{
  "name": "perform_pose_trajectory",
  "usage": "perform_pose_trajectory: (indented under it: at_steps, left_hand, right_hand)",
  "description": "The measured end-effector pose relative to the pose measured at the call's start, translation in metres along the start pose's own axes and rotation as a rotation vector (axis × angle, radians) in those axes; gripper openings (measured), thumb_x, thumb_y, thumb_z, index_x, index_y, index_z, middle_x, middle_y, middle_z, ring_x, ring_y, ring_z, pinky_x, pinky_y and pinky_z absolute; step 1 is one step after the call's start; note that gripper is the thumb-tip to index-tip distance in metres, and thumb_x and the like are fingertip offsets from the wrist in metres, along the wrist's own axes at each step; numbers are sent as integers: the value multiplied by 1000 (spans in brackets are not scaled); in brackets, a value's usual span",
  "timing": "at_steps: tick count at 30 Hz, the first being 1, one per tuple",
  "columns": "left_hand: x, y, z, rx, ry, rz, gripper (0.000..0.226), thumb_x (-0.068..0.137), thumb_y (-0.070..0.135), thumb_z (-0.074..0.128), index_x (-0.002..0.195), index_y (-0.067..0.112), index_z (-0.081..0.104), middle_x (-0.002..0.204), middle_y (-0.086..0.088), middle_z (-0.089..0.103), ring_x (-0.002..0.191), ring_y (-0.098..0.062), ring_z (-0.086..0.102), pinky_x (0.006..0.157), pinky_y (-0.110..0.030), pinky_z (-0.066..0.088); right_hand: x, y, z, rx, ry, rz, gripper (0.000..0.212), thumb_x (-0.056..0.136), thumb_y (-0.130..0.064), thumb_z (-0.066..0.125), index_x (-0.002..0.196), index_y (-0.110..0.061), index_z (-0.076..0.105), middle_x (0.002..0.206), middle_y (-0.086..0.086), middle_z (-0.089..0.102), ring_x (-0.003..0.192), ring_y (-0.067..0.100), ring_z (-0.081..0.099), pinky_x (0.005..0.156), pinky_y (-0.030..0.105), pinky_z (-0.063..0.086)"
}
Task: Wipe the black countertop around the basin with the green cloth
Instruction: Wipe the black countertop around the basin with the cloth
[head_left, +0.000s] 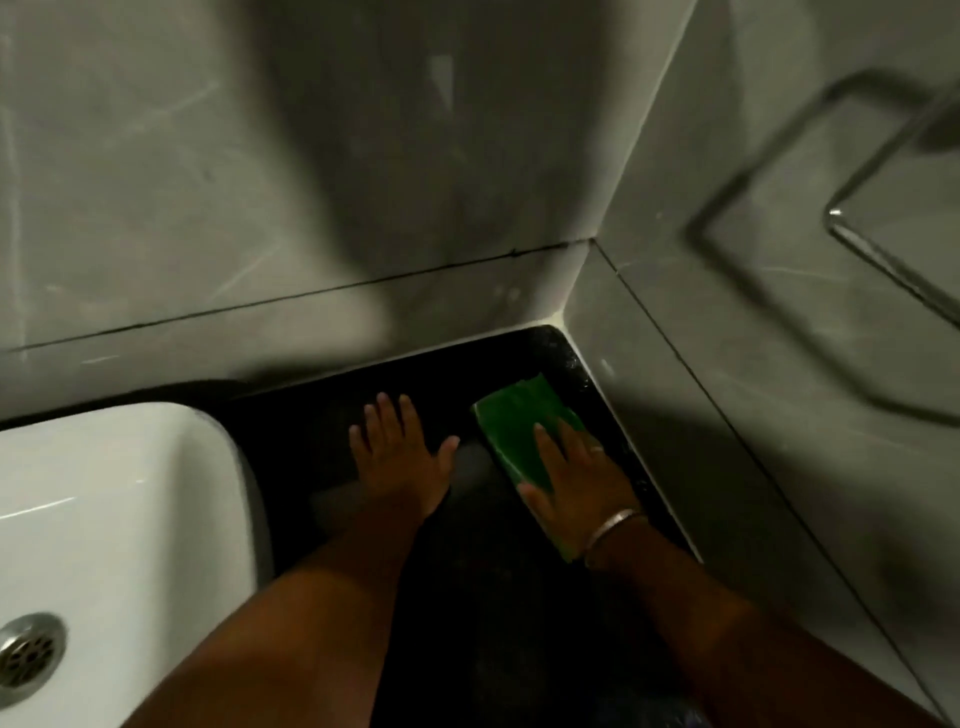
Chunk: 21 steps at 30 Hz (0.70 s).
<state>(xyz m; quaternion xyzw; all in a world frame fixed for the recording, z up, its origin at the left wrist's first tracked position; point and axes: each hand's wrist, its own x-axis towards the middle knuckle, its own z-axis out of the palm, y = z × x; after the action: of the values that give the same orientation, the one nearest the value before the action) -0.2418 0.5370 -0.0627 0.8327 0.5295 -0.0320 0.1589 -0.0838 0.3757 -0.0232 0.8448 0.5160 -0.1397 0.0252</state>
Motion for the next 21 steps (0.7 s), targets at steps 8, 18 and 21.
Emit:
perform_pose_trajectory:
  at_steps: [8, 18, 21]
  left_hand:
    - [8, -7, 29, 53, 229, 71, 88, 83, 64, 37, 150, 8, 31, 158, -24, 28, 147, -40, 25, 118, -60, 11]
    - [5, -6, 20, 67, 201, 51, 89, 84, 66, 33, 152, 8, 29, 160, -24, 26, 148, -40, 24, 118, -60, 11]
    - [4, -4, 15, 64, 186, 48, 89, 84, 65, 32, 152, 7, 28, 160, -25, 25, 148, -41, 23, 118, -62, 12]
  right_hand:
    - [130, 8, 11, -37, 59, 40, 69, 91, -52, 32, 151, -25, 12, 161, 14, 12, 146, 40, 12, 117, 53, 13]
    - [51, 46, 16, 10, 75, 107, 70, 91, -47, 36, 151, -16, 17, 159, 17, 17, 145, 38, 18, 117, 50, 22]
    - [-34, 60, 33, -5, 29, 88, 73, 87, -49, 36, 150, -15, 22, 158, 16, 22, 143, 38, 23, 113, 50, 28]
